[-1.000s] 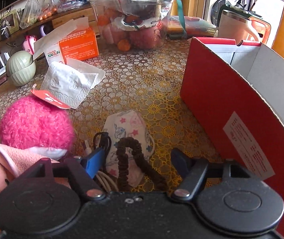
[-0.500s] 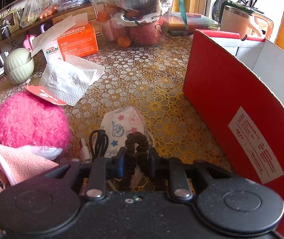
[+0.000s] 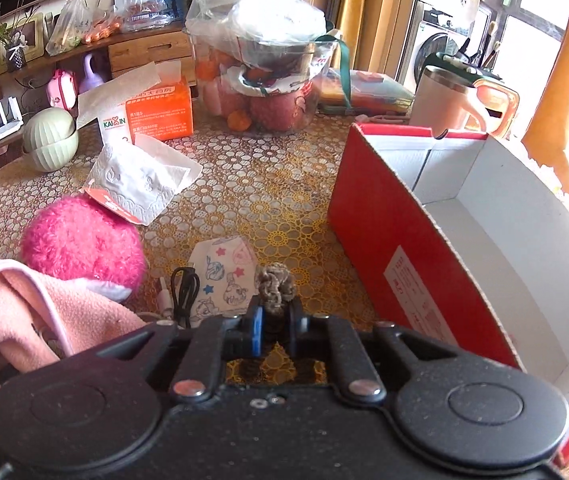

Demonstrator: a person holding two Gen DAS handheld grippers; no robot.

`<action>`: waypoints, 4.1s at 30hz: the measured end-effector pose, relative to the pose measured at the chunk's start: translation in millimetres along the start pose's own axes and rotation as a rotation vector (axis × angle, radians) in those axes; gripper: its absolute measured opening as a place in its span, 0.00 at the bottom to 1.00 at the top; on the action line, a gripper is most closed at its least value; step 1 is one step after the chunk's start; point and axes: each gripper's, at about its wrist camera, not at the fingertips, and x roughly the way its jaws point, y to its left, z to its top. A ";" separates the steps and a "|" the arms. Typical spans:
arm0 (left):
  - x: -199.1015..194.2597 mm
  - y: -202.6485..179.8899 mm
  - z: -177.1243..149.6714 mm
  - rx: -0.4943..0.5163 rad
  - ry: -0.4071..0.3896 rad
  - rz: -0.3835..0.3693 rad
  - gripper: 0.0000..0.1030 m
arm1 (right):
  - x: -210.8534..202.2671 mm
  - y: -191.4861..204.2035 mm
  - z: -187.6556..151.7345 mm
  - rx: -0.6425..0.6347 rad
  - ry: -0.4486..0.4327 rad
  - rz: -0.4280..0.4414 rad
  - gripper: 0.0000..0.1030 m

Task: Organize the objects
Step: 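Carry the beaded strand into the shoebox and open the left tool, then withdraw the left tool to the pink fleece bag and grasp its edge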

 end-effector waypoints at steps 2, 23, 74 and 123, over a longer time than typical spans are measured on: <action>-13.2 -3.0 0.4 -0.006 -0.011 -0.021 0.09 | -1.1 1.4 -0.6 -0.002 -0.002 -0.003 0.05; -101.7 -98.9 18.5 0.169 -0.089 -0.234 0.09 | -5.2 2.8 -4.3 0.021 -0.012 0.006 0.06; 51.5 -198.2 -4.2 0.380 0.334 -0.212 0.26 | -9.0 0.9 -7.8 0.024 -0.015 0.038 0.06; -115.2 -26.2 -13.6 0.048 -0.067 -0.030 0.89 | -7.6 8.9 -3.7 -0.016 0.012 -0.004 0.06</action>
